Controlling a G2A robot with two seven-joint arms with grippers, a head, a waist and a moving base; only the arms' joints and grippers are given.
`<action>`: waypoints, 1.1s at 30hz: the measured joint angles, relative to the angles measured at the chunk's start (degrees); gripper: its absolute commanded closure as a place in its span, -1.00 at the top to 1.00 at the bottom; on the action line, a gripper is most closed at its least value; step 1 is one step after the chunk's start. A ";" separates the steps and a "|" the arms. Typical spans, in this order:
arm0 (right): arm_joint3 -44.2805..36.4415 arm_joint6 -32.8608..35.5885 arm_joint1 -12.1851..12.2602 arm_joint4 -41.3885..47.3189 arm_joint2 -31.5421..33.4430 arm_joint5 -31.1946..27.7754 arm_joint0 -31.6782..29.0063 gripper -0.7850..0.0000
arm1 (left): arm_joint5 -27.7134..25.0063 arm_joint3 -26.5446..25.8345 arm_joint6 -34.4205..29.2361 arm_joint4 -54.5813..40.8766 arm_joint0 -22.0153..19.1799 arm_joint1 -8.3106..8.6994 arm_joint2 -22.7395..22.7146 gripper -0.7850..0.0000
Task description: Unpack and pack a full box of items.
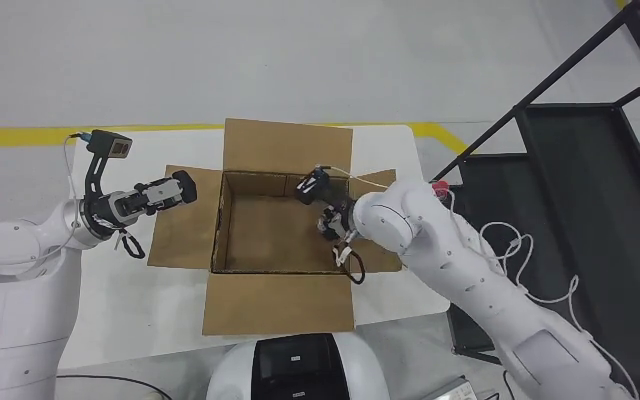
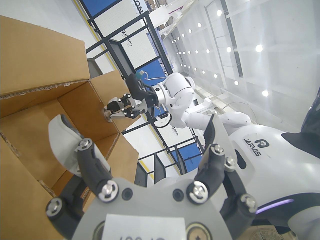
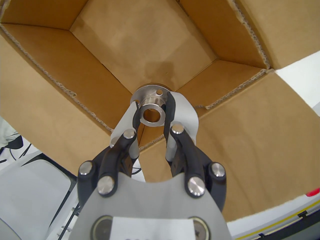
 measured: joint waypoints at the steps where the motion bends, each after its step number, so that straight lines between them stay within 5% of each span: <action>1: 1.56 -0.60 -0.39 -0.08 -1.25 0.31 0.62 -1.00 | 0.00 0.00 0.00 0.00 0.00 0.00 0.00 1.00; 30: 32.25 -12.39 -11.17 2.66 -18.84 5.61 10.41 -1.00 | 0.00 0.00 0.00 0.00 0.00 0.00 0.00 1.00; 31: 32.79 -12.60 -11.44 2.85 -18.97 5.61 10.59 -0.65 | 0.00 0.00 0.00 0.00 0.00 0.00 0.00 1.00; 32: 33.38 -12.87 -11.77 3.10 -19.05 5.63 10.81 -0.02 | 0.00 0.00 0.00 0.00 0.00 0.00 0.00 1.00; 33: 33.69 -13.10 -11.98 3.17 -19.07 5.72 10.98 1.00 | 0.00 0.00 0.00 0.00 0.00 0.00 0.00 1.00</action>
